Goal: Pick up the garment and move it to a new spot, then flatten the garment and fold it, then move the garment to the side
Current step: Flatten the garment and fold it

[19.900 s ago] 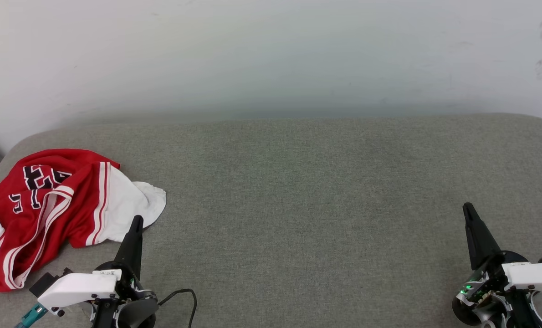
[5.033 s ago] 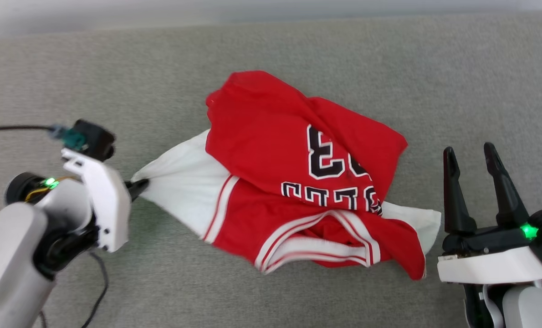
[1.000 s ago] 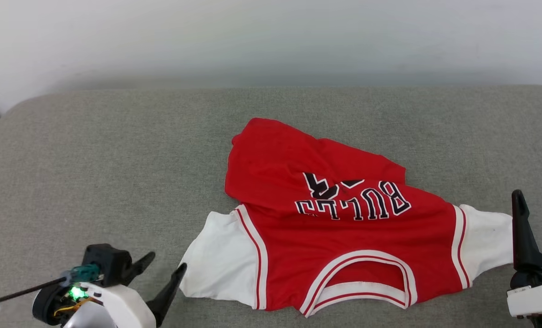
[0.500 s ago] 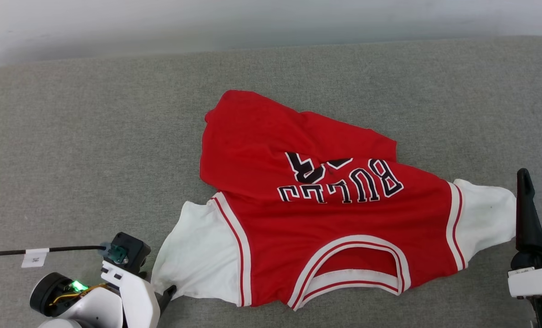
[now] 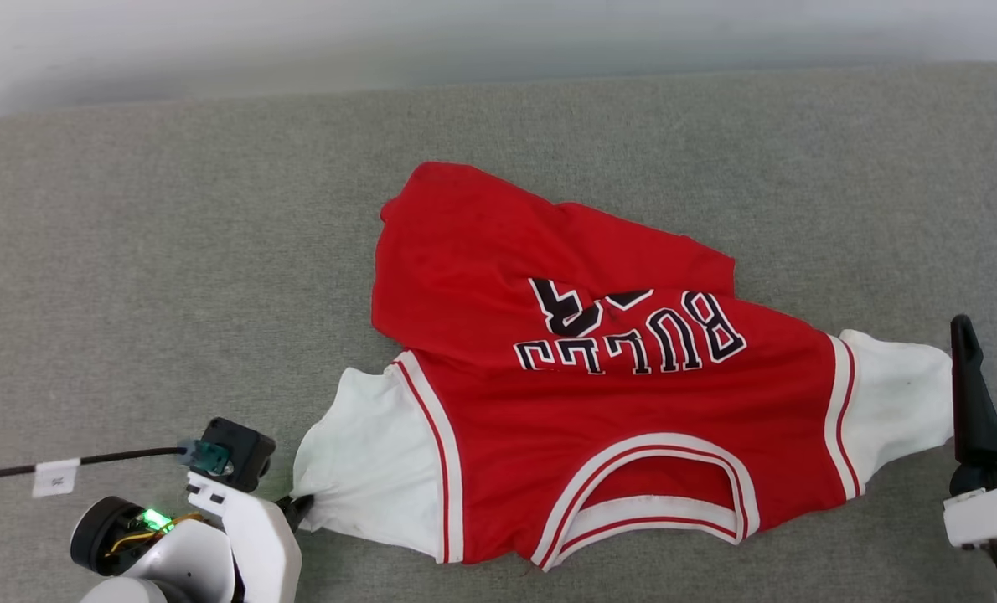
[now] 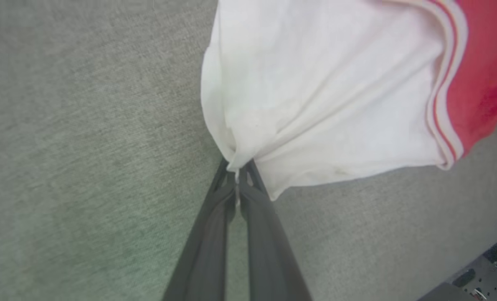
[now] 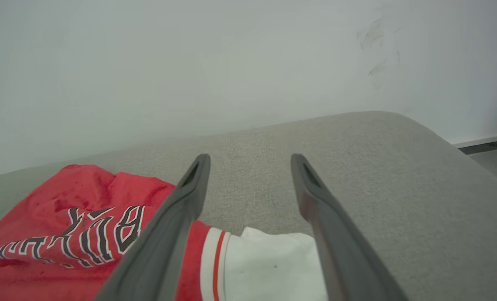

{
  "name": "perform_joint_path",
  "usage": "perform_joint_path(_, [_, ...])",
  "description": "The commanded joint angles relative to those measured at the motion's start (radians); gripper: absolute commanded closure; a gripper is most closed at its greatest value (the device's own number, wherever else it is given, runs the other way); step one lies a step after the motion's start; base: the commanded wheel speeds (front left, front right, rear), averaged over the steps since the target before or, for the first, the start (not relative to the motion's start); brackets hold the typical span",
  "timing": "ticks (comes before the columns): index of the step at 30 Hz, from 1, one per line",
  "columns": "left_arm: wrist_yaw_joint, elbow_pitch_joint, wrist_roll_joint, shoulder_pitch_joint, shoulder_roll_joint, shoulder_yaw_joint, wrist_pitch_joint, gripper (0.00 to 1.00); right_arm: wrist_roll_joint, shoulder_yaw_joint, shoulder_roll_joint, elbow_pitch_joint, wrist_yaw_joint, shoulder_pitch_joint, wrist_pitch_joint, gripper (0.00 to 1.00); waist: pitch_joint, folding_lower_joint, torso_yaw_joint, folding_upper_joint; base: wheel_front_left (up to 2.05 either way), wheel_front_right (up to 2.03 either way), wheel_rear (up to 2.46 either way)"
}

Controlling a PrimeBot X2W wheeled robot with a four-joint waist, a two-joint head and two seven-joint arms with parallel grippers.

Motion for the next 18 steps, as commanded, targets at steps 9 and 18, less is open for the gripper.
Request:
perform_joint_path(9, [0.054, -0.208, -0.045, 0.062, -0.006, 0.086, -0.088, 1.00, -0.082, -0.077, -0.084, 0.010, 0.000, 0.071, 0.397, 0.00, -0.054, 0.0000, 0.053, 0.0000, 0.00, 0.00, 0.00])
perform_joint_path(18, [0.075, -0.427, -0.049, 0.091, 0.043, 0.124, -0.051, 1.00, -0.132, -0.114, -0.165, 0.007, 0.000, 0.022, 0.831, 0.00, -0.009, 0.0000, 0.093, 0.0000, 0.00, 0.00, 0.00])
